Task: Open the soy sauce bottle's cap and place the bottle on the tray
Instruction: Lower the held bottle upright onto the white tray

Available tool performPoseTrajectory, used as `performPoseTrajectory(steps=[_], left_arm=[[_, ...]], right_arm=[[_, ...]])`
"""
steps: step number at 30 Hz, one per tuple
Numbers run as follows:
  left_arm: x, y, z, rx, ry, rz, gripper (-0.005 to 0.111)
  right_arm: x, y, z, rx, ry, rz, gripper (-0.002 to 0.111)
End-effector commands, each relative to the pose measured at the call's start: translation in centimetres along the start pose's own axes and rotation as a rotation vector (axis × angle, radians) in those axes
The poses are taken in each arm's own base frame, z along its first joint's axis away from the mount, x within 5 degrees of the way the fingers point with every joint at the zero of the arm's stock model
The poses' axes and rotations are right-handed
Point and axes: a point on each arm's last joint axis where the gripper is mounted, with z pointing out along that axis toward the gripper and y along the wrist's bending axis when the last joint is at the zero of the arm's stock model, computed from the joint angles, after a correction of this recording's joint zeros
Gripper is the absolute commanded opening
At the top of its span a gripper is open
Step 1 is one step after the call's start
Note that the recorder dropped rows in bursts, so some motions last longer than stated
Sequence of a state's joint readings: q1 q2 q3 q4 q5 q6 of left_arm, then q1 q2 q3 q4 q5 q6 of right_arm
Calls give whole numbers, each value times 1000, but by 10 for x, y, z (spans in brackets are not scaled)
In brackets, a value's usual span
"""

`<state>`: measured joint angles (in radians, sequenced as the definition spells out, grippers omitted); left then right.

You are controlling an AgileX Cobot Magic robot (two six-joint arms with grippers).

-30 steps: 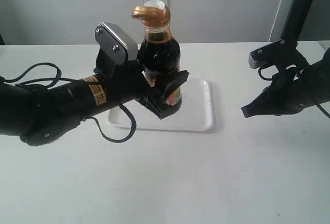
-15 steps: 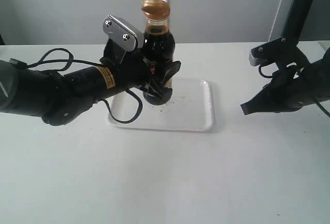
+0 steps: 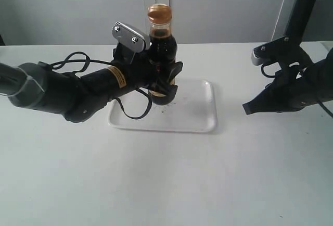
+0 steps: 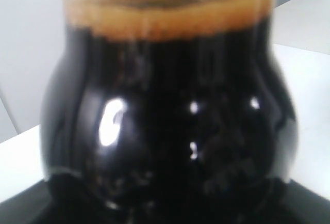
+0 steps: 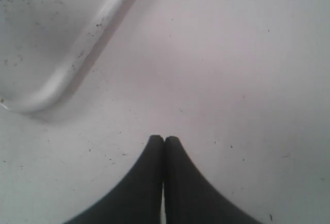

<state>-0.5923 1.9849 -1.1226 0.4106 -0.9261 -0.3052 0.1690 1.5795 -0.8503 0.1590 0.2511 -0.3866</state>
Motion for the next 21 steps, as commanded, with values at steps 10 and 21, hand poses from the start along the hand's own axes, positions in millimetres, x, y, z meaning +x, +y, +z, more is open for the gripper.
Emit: performPoseTrajectory(steps=[10,21], left_arm=[[-12,6,10,-28,-124,-45,0],[5,10,21,-56,-93,-71,0]], right_arm=[[-1,-3,0,14,-21,10,0],[-1,-3,0,12,-26,25,0]])
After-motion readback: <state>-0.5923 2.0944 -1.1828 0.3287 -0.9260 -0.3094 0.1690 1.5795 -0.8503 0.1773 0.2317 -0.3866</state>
